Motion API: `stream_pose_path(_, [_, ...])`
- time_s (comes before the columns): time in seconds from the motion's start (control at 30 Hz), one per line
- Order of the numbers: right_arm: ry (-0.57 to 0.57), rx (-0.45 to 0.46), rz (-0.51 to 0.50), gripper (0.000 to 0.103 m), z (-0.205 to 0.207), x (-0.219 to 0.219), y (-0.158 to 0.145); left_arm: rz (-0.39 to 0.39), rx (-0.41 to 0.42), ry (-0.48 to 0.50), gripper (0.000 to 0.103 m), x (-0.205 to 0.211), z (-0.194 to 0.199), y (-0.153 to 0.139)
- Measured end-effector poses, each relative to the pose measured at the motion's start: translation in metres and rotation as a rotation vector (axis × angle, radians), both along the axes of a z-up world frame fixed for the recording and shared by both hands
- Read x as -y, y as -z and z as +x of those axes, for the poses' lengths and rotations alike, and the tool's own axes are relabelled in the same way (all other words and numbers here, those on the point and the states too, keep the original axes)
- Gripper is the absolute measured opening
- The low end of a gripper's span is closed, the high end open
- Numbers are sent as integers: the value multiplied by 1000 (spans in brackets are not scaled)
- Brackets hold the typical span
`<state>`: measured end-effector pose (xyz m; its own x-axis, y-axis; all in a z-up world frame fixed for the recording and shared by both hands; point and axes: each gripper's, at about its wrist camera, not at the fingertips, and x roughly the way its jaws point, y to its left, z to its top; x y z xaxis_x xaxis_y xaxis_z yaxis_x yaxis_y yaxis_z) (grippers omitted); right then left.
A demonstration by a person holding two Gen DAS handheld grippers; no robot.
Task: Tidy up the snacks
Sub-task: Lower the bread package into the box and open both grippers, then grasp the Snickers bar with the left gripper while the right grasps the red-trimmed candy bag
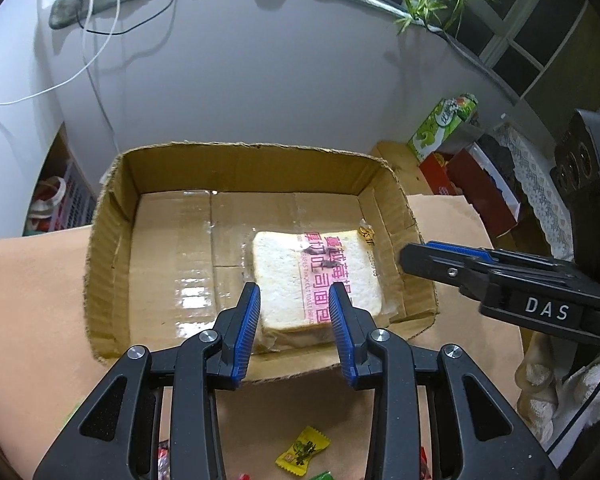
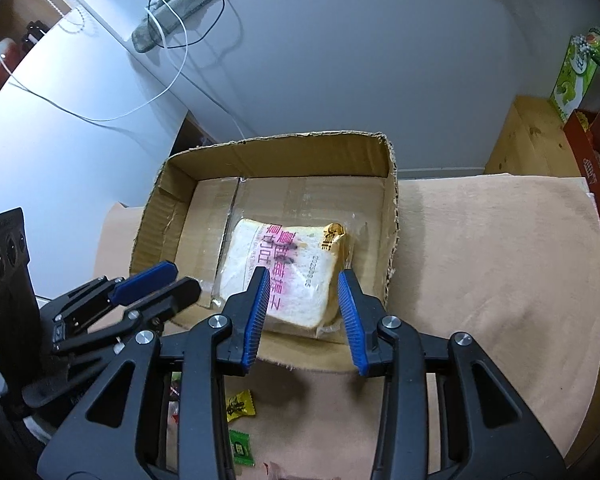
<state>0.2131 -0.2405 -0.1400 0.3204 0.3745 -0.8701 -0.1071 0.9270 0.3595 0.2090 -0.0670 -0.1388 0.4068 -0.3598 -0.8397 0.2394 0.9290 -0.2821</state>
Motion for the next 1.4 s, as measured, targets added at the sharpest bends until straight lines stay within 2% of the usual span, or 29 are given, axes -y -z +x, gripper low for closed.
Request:
stream_pose_path(0.17, [-7,23,0,38,-15,3,-12,5,22,-11,33,-12,-11,-12])
stream_pose_path(0.3, [-22,44,10,60,-33,5,-20,7,40,-25,35,-24,-25,-22])
stream_pose_path(0.43, [-50,76,-7,70,-55,3,-28,12,49,-39,35,-38,-41,-27])
stream_pose_path(0.67, [-108,57,-52,70,-100,6,-21,18,48,-99,35,-76,-77,-28])
stream_pose_path(0.77, [-127,38,-85,70,-120,7,-14,13,19,-130,35,-92,-93,-21])
stream_pose_path(0.87, [-132,15,-109,70,-138,8,-5,32,-13,-154,42,-99,-112,-10])
stream_pose_path(1.07, [-149,-32,-125,70,-173,7,14,33,-95,-207,43,-113,-142,15])
stream_pose_path(1.17, [-189,-44,-135,70,-186,2,24,23,-129,-233,43,-119,-153,27])
stream_pose_path(1.4, [-401,-23,-242,70,-206,-22,36,37,-185,-234,44,-120,-165,47])
